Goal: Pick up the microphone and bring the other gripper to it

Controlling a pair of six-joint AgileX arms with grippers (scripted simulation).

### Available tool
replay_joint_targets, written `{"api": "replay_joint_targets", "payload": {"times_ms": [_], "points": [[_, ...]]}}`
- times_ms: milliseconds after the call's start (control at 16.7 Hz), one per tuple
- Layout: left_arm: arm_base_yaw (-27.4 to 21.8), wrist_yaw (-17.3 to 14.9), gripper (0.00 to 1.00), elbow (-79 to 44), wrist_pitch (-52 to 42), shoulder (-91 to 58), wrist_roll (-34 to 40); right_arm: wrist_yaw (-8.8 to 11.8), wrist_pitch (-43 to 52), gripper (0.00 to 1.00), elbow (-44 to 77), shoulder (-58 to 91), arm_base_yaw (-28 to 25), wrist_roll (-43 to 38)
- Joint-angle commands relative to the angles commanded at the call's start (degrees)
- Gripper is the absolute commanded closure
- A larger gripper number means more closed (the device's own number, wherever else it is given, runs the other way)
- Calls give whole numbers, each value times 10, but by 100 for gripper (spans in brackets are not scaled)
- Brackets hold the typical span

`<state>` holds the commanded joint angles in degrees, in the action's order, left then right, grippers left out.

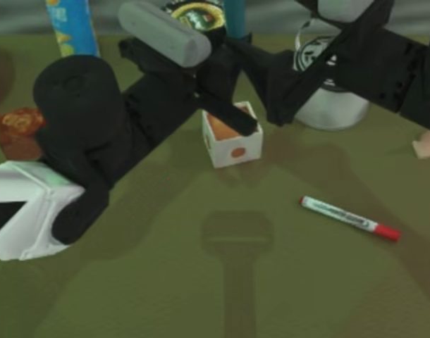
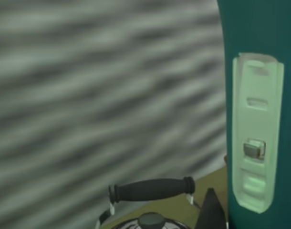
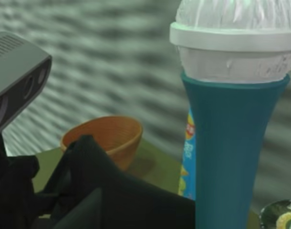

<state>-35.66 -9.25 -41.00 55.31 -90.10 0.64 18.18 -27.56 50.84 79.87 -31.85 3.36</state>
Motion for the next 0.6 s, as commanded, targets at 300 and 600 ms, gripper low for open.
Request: {"api": "replay_joint_targets", "payload": {"times_ms": [300, 600], "points": [[0, 0, 100, 0, 0, 0, 0, -32, -22, 0, 92, 117, -30, -1], [0, 0, 100, 0, 0, 0, 0, -36, -23, 0, 101, 126, -34, -1]]}}
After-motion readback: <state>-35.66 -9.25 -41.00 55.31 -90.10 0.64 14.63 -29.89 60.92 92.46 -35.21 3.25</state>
